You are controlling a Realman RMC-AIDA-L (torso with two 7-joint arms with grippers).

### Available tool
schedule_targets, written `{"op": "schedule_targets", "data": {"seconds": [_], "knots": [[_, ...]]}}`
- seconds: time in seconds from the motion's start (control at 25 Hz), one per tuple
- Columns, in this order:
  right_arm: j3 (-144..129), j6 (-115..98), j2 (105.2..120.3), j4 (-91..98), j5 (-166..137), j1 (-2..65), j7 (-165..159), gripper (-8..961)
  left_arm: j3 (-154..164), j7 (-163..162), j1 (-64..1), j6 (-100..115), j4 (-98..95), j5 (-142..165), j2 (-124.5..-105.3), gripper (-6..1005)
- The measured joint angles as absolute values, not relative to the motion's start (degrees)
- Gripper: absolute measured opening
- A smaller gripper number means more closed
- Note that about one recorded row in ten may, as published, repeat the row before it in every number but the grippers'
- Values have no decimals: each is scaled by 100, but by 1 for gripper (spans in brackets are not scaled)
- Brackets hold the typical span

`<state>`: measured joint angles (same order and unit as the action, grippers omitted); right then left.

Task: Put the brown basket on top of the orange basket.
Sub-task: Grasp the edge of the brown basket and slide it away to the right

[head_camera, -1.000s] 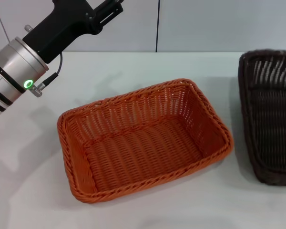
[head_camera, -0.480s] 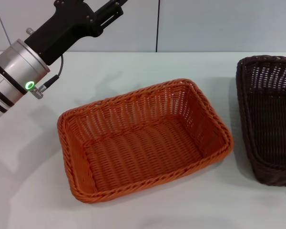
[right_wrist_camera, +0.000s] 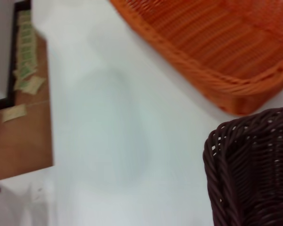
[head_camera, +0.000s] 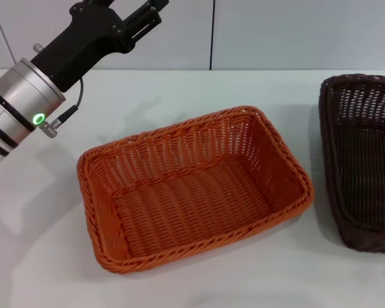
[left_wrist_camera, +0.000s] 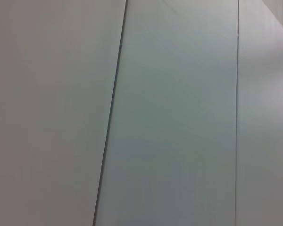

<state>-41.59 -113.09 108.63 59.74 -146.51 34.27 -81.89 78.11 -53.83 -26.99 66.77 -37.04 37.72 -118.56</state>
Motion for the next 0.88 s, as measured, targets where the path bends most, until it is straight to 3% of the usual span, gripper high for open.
{"op": "schedule_targets", "data": {"seconds": [0.88], "knots": [[-5141,-12488,11418,6323,-14665,3185,-7877,621,7819,-5485,-2599,6710,-3635,3760,-11865,781]]}}
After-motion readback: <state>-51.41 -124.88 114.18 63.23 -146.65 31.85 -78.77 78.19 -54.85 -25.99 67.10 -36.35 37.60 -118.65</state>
